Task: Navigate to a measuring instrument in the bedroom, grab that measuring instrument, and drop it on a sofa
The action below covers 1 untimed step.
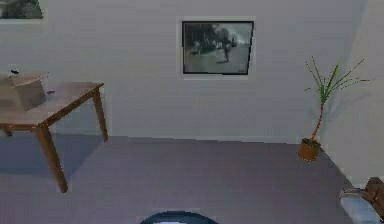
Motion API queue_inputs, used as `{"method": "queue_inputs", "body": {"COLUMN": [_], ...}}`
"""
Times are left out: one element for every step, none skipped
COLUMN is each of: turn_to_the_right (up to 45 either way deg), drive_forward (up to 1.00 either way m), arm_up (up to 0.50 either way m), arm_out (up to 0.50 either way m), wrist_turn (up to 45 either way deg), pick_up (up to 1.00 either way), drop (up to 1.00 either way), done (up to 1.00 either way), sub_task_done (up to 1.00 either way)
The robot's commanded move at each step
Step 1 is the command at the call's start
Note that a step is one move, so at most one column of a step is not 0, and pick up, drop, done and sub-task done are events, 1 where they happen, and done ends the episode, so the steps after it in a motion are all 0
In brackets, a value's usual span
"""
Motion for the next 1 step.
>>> {"method": "queue_inputs", "body": {"turn_to_the_right": [-45.0], "drive_forward": [0.00], "arm_up": [0.00], "arm_out": [0.00], "wrist_turn": [0.0], "pick_up": [0.00], "drop": [0.00], "done": [0.00], "sub_task_done": [0.00]}}
